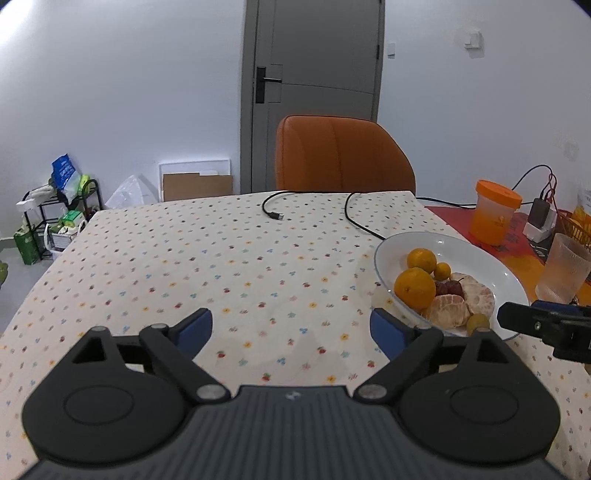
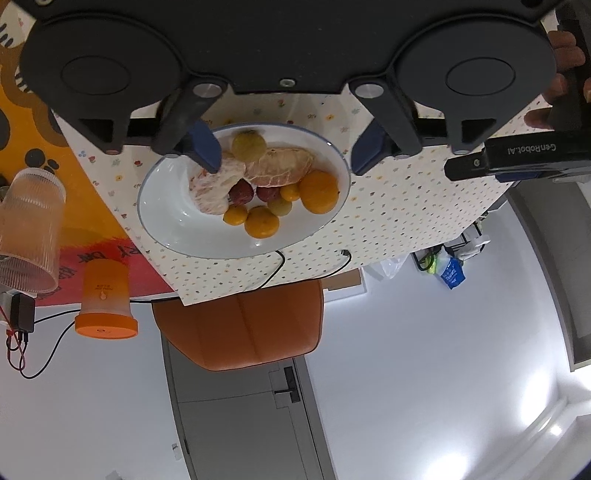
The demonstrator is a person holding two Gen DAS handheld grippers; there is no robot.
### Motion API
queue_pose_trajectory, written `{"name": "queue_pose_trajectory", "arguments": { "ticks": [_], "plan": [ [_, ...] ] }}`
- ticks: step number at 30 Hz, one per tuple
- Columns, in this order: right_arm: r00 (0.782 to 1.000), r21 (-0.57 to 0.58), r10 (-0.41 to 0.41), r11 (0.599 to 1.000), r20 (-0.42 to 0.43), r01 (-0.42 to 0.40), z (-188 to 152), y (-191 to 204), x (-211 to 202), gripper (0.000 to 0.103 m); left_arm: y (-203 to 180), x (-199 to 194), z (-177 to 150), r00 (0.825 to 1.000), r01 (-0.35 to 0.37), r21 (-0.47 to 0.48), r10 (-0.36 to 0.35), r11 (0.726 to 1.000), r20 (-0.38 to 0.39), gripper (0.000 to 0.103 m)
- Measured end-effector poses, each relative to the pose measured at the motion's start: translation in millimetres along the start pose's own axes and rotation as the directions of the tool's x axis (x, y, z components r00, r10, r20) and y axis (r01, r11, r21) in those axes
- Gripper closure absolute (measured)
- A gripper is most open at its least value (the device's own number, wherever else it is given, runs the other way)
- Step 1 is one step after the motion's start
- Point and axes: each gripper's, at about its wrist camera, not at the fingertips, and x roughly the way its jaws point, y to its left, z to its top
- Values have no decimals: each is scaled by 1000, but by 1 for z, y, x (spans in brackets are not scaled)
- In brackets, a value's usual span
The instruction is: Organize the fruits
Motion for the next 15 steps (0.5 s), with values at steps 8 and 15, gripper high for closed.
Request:
{"name": "queue_pose_trajectory", "arguments": {
  "ticks": [8,15],
  "plan": [
    [1000,-24,-1,1000,12,1,-6,15,-15,3,11,-21,-11,1000,-8,-7,8,1000,-4,6],
    [1000,-29,7,1000,15,-7,-11,22,-32,0,18,-44,-19,1000,-8,-15,8,1000,4,2]
  ]
}}
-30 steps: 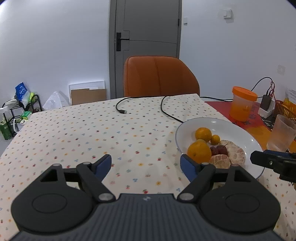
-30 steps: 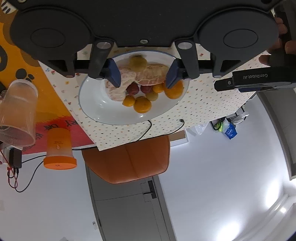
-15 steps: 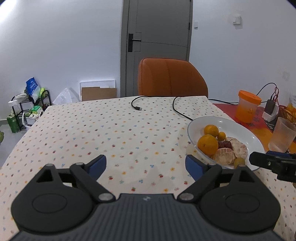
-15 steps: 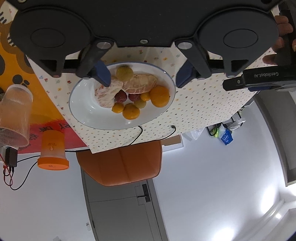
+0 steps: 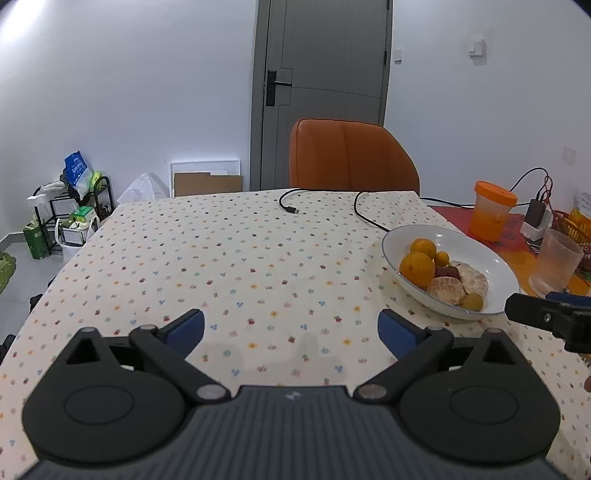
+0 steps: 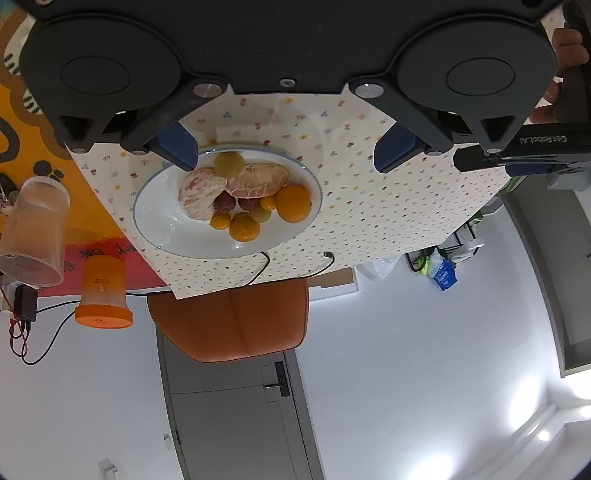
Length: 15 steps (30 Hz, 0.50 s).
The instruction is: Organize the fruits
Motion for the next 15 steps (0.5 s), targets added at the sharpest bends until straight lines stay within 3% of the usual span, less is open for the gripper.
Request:
{"name": "queue_pose_trajectory", "arguments": {
  "ticks": [15],
  "plan": [
    [1000,-32,26,999,16,-26,-4,17,-37,0,10,-53,-6,1000,-16,-8,16,1000,16,0]
  ]
}}
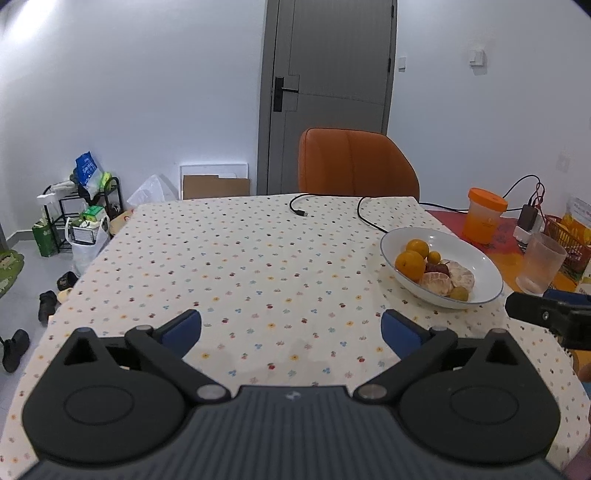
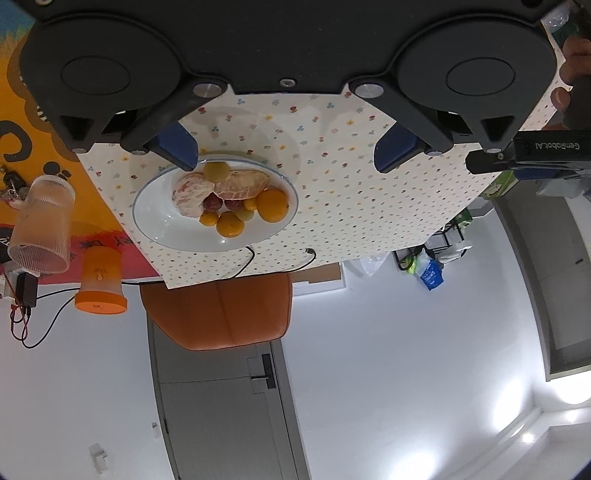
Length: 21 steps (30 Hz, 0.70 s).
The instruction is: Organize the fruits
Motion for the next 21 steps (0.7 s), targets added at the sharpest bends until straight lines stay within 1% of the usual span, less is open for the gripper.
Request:
{"name": "queue_pose_trajectory", "arguments": {
  "ticks": [4,9,15,19,21],
  "plan": [
    [1000,-6,4,1000,-1,-4,-1,4,-8,0,4,-13,-1,1000,8,-4,-8,1000,7,0],
    [1000,-11,7,1000,2,-7,-2,7,-19,0,9,-30,-3,1000,-4,-4,5,1000,21,0],
    [1000,-28,13,1000,10,-13,-1,12,-34,0,16,-47,-6,1000,-1,-13,2,1000,31,0],
    [1000,-42,24,999,-11,-24,-1,18,-40,0,21,-56,-8,999,2,-14,-2,1000,35,0],
    [999,-46,44,998,-25,-45,-1,19,-44,0,23,-59,-9,999,2,-13,-1,1000,38,0]
  ]
}}
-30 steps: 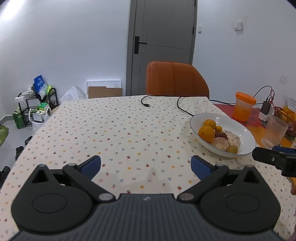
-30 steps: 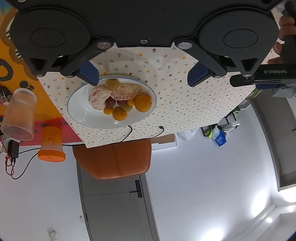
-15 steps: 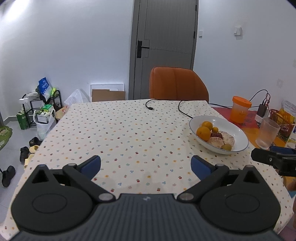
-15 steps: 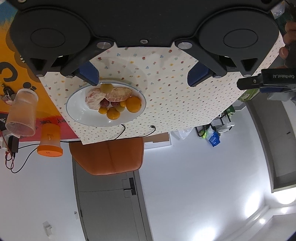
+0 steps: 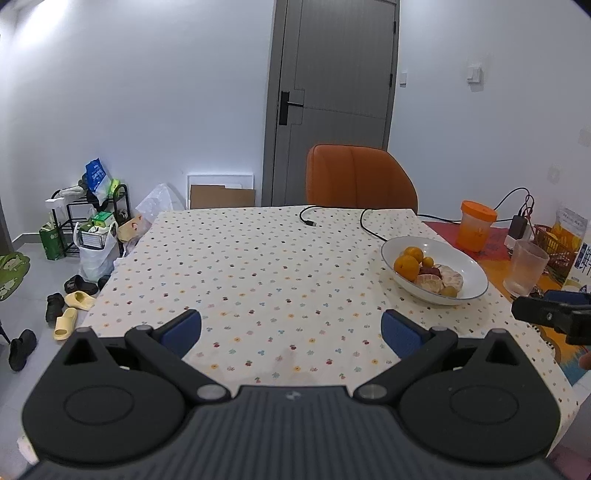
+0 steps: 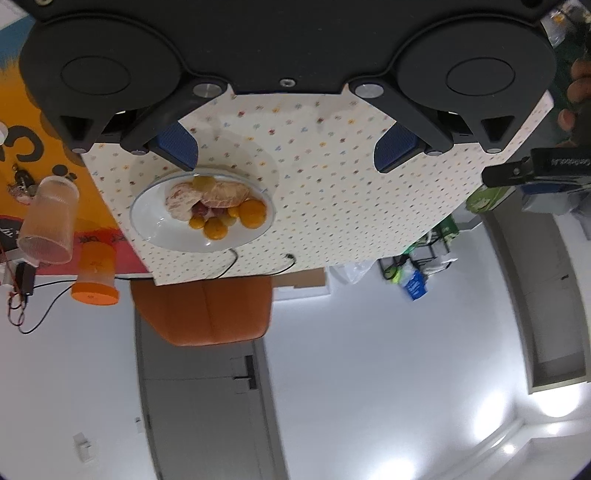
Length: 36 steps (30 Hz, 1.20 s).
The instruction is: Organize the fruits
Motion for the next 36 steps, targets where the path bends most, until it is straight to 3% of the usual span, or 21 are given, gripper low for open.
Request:
{"name": "queue_pose_trajectory", "arguments": {
  "ticks": [36],
  "plan": [
    [1000,-27,-11,1000,-3,11,-5,5,-8,0,14,-10,-9,1000,-5,-19,5,1000,-6,0]
  ]
}}
